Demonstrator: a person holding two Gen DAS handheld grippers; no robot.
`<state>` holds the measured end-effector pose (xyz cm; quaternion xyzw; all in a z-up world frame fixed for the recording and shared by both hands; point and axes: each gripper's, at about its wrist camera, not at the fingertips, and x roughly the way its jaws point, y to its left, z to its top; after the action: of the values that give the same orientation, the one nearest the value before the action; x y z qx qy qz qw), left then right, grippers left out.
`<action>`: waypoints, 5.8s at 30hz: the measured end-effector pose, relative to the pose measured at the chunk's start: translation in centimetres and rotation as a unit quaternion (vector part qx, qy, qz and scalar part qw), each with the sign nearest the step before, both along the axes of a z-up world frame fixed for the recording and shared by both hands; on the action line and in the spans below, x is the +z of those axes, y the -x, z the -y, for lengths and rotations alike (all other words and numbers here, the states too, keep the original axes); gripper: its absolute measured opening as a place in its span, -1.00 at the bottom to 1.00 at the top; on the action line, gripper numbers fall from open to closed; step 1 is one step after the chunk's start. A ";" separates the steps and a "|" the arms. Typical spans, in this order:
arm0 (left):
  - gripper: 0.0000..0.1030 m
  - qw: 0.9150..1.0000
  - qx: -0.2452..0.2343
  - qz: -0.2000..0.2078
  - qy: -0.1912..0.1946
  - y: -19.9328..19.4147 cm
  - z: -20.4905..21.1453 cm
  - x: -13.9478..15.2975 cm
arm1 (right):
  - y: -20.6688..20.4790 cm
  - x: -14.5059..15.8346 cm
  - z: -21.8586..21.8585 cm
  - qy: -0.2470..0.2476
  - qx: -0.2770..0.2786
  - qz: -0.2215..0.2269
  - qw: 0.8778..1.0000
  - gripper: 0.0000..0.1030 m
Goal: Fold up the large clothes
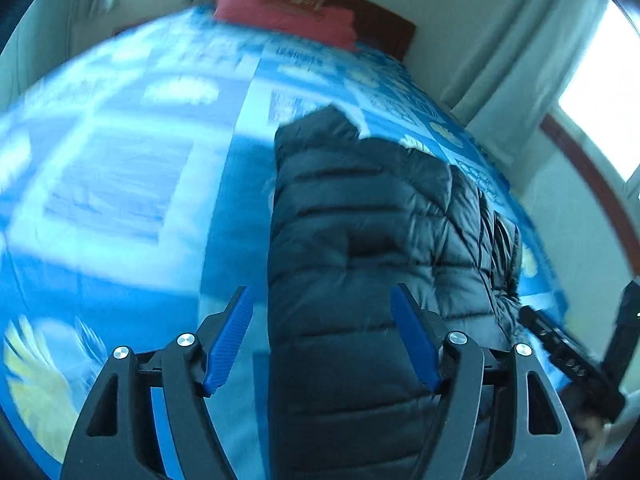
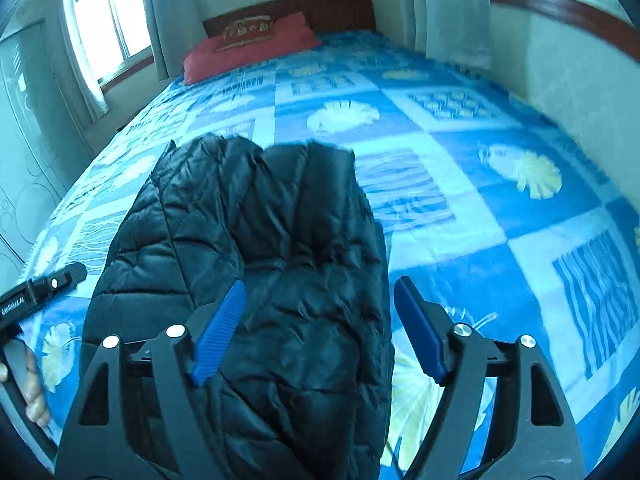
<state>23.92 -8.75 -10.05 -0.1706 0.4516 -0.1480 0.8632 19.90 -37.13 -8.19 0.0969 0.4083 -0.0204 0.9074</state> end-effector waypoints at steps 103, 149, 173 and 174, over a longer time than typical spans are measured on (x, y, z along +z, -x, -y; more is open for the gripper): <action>0.44 0.997 0.024 -0.036 0.070 -9.4 -16.0 -4.6 | -17.7 -9.3 -7.5 -0.347 0.072 -0.069 0.933 -0.05; 0.46 0.987 0.041 -0.017 0.157 -0.4 -19.5 -4.0 | -9.3 -8.7 -4.8 -0.411 0.067 -0.033 0.909 0.52; 0.49 0.999 0.021 0.015 0.045 5.6 -16.5 -1.5 | 0.4 -4.8 -6.0 -0.330 0.043 -0.034 0.942 0.31; 0.49 0.999 0.020 0.017 0.039 5.9 -16.3 -1.4 | 0.7 -4.6 -6.0 -0.322 0.041 -0.034 0.945 0.31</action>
<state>17.97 7.60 -11.48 -0.2105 0.4274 -0.1508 0.8662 19.20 -31.13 -12.80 0.3667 0.4271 0.1460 0.8135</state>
